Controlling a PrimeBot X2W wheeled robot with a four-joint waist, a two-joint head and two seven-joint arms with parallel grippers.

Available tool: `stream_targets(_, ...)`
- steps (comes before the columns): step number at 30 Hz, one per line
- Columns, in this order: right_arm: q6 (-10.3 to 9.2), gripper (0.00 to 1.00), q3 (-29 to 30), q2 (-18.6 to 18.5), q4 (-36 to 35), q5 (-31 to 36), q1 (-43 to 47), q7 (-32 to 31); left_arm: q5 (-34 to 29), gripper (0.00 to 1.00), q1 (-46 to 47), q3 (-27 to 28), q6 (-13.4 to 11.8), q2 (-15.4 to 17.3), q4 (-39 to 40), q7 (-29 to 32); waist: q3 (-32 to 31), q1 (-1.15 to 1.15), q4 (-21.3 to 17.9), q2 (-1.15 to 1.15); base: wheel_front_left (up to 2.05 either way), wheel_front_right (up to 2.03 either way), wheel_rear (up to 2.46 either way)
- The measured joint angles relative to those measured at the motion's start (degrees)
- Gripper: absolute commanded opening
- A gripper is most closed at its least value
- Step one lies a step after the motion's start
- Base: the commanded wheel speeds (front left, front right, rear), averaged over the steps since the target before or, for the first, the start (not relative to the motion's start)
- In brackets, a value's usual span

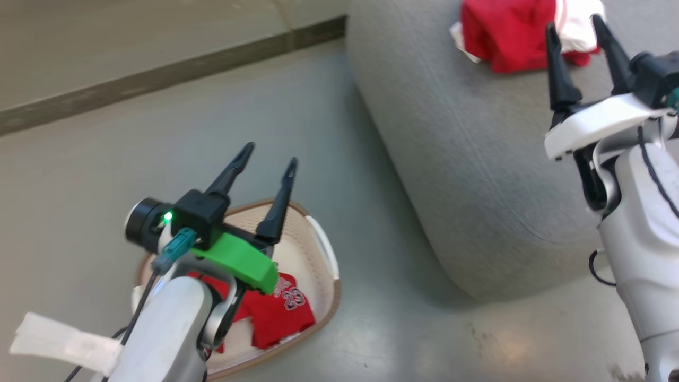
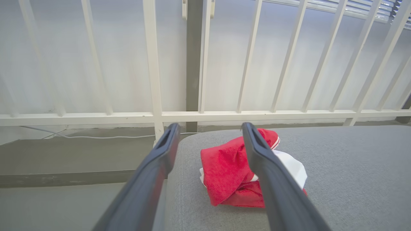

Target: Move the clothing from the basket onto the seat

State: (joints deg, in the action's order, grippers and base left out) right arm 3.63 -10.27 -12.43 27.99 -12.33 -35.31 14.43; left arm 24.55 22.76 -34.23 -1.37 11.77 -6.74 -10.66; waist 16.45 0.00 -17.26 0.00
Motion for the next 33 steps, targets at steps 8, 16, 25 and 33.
stream_targets(8, 0.38, 1.0, -1.4, 1.9, -2.8, 1.3, 4.5, 0.0, 1.8, 1.0, -4.6, 4.1, -2.3, 0.4, -2.1, -2.0, -3.9, 0.0, 5.8, 0.0, 0.0, 0.0, 0.0)
stream_targets(16, -0.22, 1.0, -1.6, 3.9, -5.6, 1.3, 10.1, 0.0, 2.9, 1.0, -10.1, 8.5, -3.8, 1.9, -3.5, -2.8, -7.5, 0.0, 10.6, 0.0, 0.0, 0.0, 0.0)
stream_targets(25, -1.29, 1.0, -2.4, 6.8, -9.5, 1.4, 16.9, 0.0, 3.4, 1.0, -17.9, 15.9, -4.8, 3.7, -2.2, -3.6, -12.4, 0.0, 14.5, 0.0, 0.0, 0.0, 0.0)
stream_targets(33, -2.25, 1.0, -2.9, 7.1, -11.3, 1.3, 23.3, 0.0, 2.7, 1.0, -23.4, 21.3, -5.3, 3.8, 0.8, -3.6, -14.3, 0.0, 15.3, 0.0, 0.0, 0.0, 0.0)
